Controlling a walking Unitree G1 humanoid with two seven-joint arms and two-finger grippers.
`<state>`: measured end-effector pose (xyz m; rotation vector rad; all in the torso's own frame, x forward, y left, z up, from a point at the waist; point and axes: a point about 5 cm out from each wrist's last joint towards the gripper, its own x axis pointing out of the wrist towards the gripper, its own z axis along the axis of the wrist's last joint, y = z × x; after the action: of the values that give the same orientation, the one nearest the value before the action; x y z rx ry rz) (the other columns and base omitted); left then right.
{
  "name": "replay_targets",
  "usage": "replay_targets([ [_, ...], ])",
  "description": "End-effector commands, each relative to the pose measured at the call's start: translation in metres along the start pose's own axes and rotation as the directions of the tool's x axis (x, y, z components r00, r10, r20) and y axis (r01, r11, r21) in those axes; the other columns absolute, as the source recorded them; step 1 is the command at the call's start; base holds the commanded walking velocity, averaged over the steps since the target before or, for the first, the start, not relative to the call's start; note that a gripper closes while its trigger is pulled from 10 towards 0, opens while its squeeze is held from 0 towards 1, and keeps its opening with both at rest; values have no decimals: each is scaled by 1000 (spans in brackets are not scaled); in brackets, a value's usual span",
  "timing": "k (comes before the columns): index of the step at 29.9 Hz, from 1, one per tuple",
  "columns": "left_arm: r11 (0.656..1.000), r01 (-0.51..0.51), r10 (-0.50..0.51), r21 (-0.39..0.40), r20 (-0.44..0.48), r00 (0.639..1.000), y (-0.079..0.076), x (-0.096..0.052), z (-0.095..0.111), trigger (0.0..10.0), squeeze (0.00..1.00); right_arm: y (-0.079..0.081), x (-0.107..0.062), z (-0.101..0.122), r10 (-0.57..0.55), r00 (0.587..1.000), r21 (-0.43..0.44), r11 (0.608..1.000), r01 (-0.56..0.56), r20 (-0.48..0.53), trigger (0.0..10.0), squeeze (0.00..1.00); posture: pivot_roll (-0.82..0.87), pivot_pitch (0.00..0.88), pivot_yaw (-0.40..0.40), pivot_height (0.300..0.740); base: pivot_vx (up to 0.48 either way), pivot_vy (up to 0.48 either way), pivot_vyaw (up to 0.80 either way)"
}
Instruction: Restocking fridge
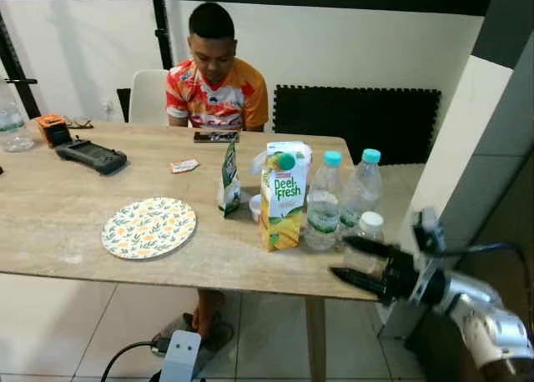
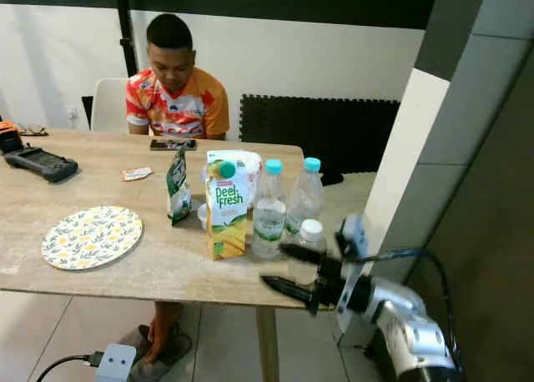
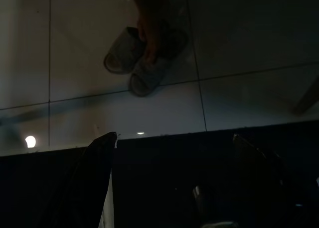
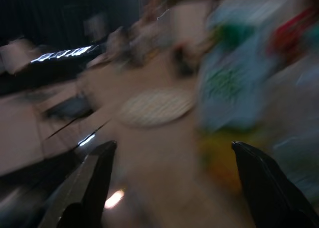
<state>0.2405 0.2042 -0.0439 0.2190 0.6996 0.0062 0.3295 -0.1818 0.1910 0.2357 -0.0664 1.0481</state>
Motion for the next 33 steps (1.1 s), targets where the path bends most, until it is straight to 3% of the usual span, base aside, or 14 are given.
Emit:
replay_targets([
  [1,1000,24,-24,8,10,1000,-3,-2,-4,10000,0,-8,-4,21,-82,993,-48,995,86,83,10000,0,-51,48,-45,740,0,0,0],
  [6,998,56,-57,30,55,997,-4,-3,-1,10000,0,-11,-4,34,-171,984,-122,977,175,45,10000,0,-53,49,-44,740,0,0,0],
  [7,997,60,-63,46,57,996,-5,-3,-1,10000,0,-16,-4,34,-230,973,-151,961,231,25,10000,310,-52,51,-46,740,0,0,0],
  [8,997,62,-65,56,55,996,-5,-3,-1,10000,0,-20,-4,33,-268,963,-168,949,266,14,10000,773,-52,51,-46,740,0,0,0],
  [9,996,64,-67,62,55,996,-6,-3,-1,10000,0,-22,-3,32,-296,955,-175,940,294,12,10000,1000,-52,51,-46,740,0,0,0],
  [17,995,68,-71,68,44,996,-8,-3,-3,10000,0,-20,-1,23,-289,956,-159,947,278,-49,10000,1000,-50,51,-48,740,0,0,0],
  [19,995,68,-70,69,34,997,-8,-3,-5,10000,0,-18,-2,15,-271,957,-117,959,258,-106,10000,0,-50,50,-50,740,0,0,0],
  [26,996,66,-68,68,27,997,-6,-4,-6,10000,0,-24,-2,0,-335,928,-14,941,338,-162,10000,0,-52,48,-51,740,0,0,0],
  [28,996,66,-68,67,27,997,-7,-3,-6,10000,0,-31,0,-7,-406,896,-27,912,408,-179,10000,0,-52,48,-51,740,0,0,0],
  [33,995,67,-69,68,28,997,-7,-3,-5,10000,0,-32,2,-9,-428,887,-17,902,432,-173,10000,0,-51,47,-54,740,0,0,0],
])
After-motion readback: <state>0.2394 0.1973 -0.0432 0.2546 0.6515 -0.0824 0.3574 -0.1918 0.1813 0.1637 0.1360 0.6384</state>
